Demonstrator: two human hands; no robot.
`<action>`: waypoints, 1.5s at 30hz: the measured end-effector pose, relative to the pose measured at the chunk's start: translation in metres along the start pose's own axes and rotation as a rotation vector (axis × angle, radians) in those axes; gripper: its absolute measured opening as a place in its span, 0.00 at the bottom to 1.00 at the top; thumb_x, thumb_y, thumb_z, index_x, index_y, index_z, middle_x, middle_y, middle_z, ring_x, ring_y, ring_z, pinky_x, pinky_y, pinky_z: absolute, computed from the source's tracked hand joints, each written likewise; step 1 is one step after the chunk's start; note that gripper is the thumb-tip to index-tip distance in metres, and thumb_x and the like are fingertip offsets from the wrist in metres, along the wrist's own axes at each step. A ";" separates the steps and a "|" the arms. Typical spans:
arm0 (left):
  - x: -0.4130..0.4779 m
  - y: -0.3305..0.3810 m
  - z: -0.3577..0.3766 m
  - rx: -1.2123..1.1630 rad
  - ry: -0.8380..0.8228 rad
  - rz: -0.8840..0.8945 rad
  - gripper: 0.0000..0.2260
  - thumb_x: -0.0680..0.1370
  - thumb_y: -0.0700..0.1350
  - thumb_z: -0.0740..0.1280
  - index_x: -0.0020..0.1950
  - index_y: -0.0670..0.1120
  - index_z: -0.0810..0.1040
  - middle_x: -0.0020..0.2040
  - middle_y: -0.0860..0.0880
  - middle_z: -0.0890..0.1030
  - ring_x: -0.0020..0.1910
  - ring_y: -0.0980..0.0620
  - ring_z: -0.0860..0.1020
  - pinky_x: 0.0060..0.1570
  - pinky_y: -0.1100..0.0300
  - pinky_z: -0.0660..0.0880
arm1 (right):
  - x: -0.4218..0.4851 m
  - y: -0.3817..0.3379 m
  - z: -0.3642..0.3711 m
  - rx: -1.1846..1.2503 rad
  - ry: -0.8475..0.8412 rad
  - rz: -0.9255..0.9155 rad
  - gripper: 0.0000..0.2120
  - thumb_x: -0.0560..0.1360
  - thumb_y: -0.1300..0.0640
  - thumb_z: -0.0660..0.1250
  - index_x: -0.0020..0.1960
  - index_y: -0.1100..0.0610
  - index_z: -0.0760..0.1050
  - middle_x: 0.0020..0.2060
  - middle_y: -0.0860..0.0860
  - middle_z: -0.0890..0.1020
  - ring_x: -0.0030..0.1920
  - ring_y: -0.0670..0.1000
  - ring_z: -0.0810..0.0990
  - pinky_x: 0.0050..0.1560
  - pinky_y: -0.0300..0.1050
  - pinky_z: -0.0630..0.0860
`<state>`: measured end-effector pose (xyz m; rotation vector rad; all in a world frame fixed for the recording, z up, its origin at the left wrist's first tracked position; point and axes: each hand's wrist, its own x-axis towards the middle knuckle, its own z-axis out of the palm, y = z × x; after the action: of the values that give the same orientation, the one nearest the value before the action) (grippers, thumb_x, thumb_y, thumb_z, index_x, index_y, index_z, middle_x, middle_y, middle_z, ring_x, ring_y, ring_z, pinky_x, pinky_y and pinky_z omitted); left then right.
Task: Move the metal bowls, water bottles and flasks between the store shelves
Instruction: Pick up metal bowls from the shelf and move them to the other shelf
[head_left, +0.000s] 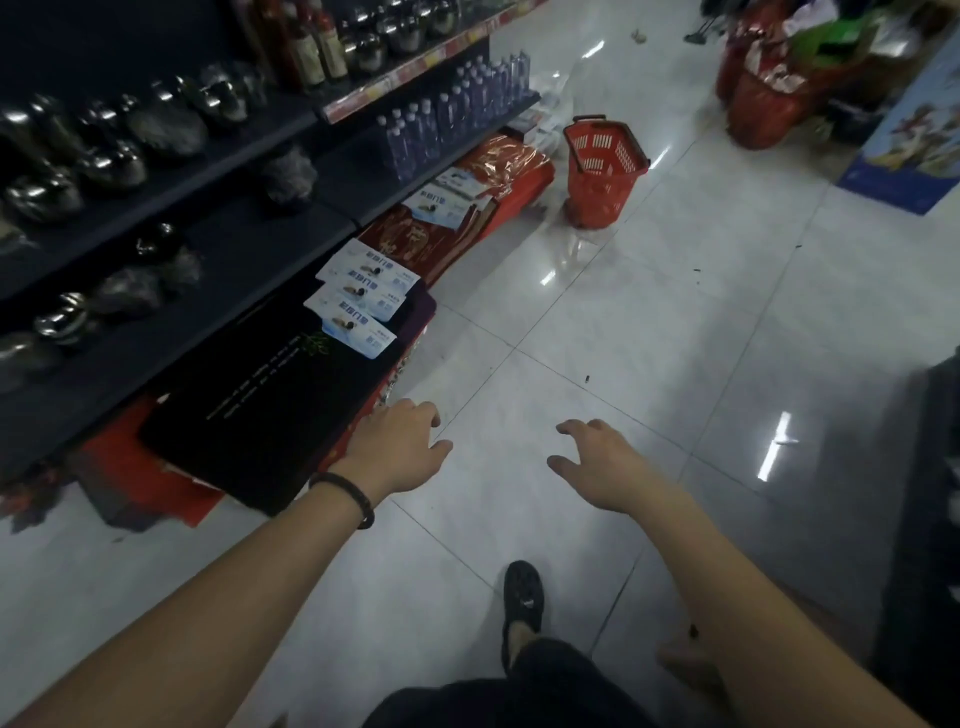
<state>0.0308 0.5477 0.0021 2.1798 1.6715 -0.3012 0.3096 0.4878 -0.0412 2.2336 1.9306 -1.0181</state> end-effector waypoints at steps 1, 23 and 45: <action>0.017 0.001 -0.010 0.003 -0.013 -0.020 0.23 0.83 0.61 0.66 0.74 0.51 0.75 0.72 0.47 0.77 0.68 0.44 0.78 0.65 0.47 0.78 | 0.018 0.002 -0.012 0.007 -0.007 -0.004 0.30 0.84 0.41 0.63 0.82 0.51 0.63 0.74 0.56 0.70 0.72 0.58 0.71 0.67 0.54 0.74; 0.443 -0.070 -0.205 -0.092 0.000 -0.033 0.22 0.82 0.63 0.65 0.71 0.52 0.76 0.65 0.46 0.78 0.63 0.43 0.77 0.62 0.47 0.78 | 0.422 -0.091 -0.248 -0.034 -0.023 -0.048 0.29 0.83 0.42 0.65 0.80 0.52 0.66 0.70 0.57 0.72 0.68 0.57 0.75 0.65 0.50 0.73; 0.807 -0.044 -0.390 -0.114 0.074 -0.152 0.18 0.81 0.61 0.69 0.66 0.52 0.79 0.65 0.50 0.80 0.63 0.46 0.80 0.63 0.47 0.79 | 0.804 -0.096 -0.484 -0.058 0.007 -0.220 0.30 0.84 0.42 0.65 0.81 0.54 0.64 0.73 0.58 0.72 0.71 0.59 0.74 0.69 0.51 0.72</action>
<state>0.1852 1.4315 0.0343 2.0089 1.8515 -0.1633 0.4629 1.4182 -0.0074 2.0318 2.2174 -0.9626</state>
